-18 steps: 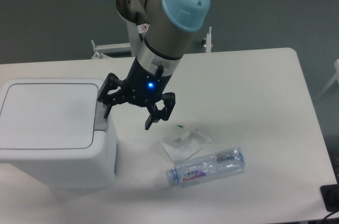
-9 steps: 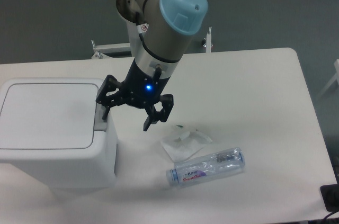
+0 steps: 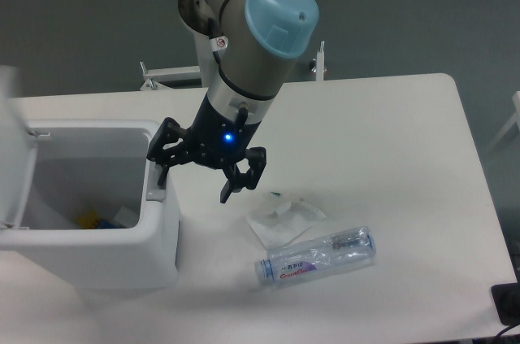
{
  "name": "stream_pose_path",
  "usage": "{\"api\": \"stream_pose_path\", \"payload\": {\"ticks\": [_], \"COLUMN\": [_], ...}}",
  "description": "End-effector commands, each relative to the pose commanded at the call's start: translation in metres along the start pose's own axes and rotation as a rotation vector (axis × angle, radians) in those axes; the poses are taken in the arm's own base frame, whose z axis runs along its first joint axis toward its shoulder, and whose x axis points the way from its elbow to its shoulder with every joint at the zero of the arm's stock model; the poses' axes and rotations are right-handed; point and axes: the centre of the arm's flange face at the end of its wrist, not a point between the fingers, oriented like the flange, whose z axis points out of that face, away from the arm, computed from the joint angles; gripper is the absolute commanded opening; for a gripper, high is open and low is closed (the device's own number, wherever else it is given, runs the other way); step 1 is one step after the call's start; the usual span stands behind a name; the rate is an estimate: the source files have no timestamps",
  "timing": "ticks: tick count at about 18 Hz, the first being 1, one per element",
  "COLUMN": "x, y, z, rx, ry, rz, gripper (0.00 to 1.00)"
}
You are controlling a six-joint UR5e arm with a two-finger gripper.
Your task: Open the trash can
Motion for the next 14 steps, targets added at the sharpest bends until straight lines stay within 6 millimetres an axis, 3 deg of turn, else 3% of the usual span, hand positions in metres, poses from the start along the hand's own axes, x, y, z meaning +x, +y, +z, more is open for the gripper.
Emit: {"api": "stream_pose_path", "payload": {"ticks": [5,7,11,14], "x": [0.004,0.001,-0.047,-0.095], "y": [-0.004,-0.008,-0.005,0.01], "z": [-0.01,-0.027,-0.066,-0.094], "rx": [0.018,0.045,0.086,0.044], "ry": [-0.008,-0.025,-0.108,-0.271], "rz": [0.011,0.017,-0.033,-0.06], "gripper": [1.0,1.0,1.0,1.0]}}
